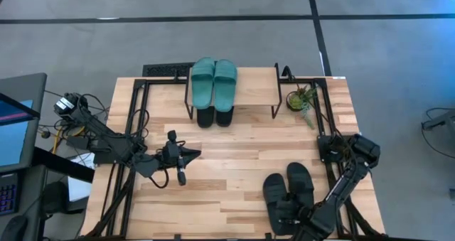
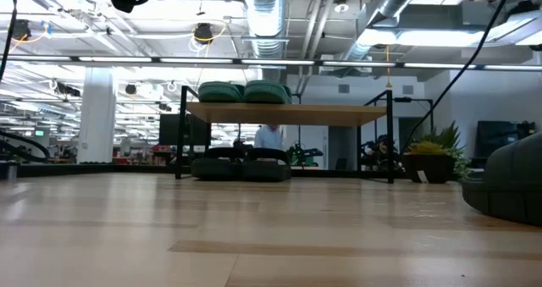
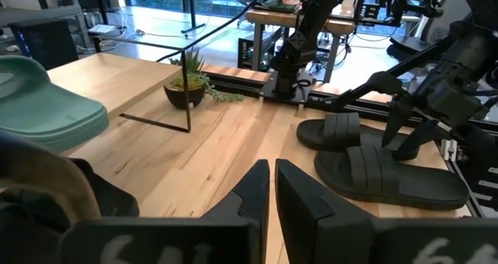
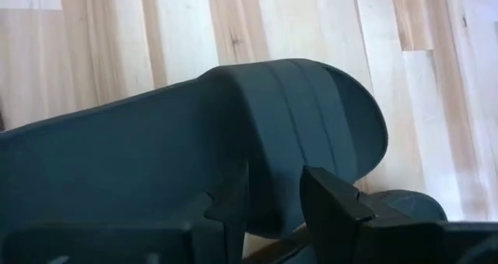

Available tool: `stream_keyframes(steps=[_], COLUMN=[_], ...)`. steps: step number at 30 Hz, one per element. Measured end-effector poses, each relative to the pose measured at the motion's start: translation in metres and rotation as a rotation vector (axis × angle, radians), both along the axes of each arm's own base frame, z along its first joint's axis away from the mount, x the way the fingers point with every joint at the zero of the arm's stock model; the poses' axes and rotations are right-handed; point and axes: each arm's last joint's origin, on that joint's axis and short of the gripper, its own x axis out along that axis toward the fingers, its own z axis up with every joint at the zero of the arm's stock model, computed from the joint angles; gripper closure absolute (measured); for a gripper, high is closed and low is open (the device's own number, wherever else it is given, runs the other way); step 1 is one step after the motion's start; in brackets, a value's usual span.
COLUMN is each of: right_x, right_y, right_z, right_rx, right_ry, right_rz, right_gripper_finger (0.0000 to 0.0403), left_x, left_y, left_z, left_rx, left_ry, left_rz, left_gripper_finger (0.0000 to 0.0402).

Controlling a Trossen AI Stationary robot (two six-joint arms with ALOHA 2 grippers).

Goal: Pick and place slides into the shelf
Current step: Put the right black slide under the shelf

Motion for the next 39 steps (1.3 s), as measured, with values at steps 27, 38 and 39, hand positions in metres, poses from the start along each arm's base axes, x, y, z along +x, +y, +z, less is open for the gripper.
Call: stream_keyframes(steps=[27,38,39], right_x=[0.012,0.015,0.015], right_y=[-0.011,-0.012,-0.012], right_z=[-0.004,-0.005,-0.005], right_rx=[-0.043,-0.026,-0.026], right_ry=[0.042,0.031,0.028], right_rz=[0.051,0.043,0.044], right_gripper_finger=[0.0296,0.0368,0.0384], left_x=[0.000,0.000,0.000], left_y=[-0.001,-0.001,-0.001], left_z=[0.000,-0.002,-0.002], left_rx=[-0.042,-0.030,-0.029], left_ry=[-0.004,0.015,0.018], left_rz=[-0.023,-0.025,-0.026], left_gripper_finger=[0.0388,0.0388,0.0388])
